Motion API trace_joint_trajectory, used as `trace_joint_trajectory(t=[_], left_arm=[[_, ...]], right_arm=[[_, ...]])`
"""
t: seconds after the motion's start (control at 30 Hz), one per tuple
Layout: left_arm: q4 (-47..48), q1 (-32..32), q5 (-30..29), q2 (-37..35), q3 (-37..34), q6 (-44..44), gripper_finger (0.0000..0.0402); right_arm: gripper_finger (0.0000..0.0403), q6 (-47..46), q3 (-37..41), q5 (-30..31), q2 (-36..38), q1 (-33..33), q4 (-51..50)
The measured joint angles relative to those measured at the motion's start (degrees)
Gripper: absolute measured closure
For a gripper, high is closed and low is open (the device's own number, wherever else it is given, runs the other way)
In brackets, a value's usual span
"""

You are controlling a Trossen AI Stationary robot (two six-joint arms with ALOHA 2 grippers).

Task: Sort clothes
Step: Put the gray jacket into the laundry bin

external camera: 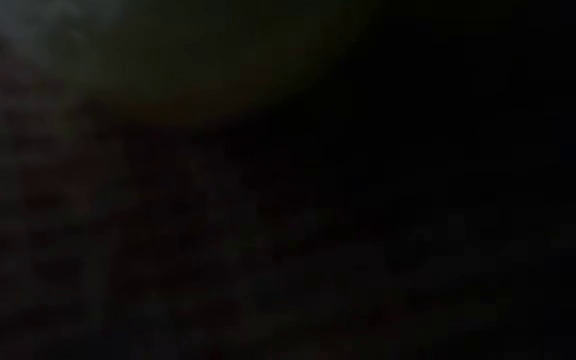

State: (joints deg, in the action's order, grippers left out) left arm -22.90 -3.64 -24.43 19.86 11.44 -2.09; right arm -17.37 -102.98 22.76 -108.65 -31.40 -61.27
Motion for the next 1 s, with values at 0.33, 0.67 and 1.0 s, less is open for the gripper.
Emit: trace_joint_trajectory(t=[0.33, 0.67, 1.0], left_arm=[[0.1, 0.0, 0.0, 0.0, 0.0, 0.0, 0.0398], [0.1, 0.0, 0.0, 0.0, 0.0, -0.1, 0.0398], [0.1, 0.0, 0.0, 0.0, 0.0, -0.2, 0.0398]], right_arm=[[0.0367, 5.2, -11.7, 7.8, 1.9, 0.8, -2.9], [0.0366, 12.1, -26.5, 15.5, 2.1, 3.5, -4.1], [0.0365, 25.6, -30.7, 21.1, 6.7, 10.2, 6.4]])
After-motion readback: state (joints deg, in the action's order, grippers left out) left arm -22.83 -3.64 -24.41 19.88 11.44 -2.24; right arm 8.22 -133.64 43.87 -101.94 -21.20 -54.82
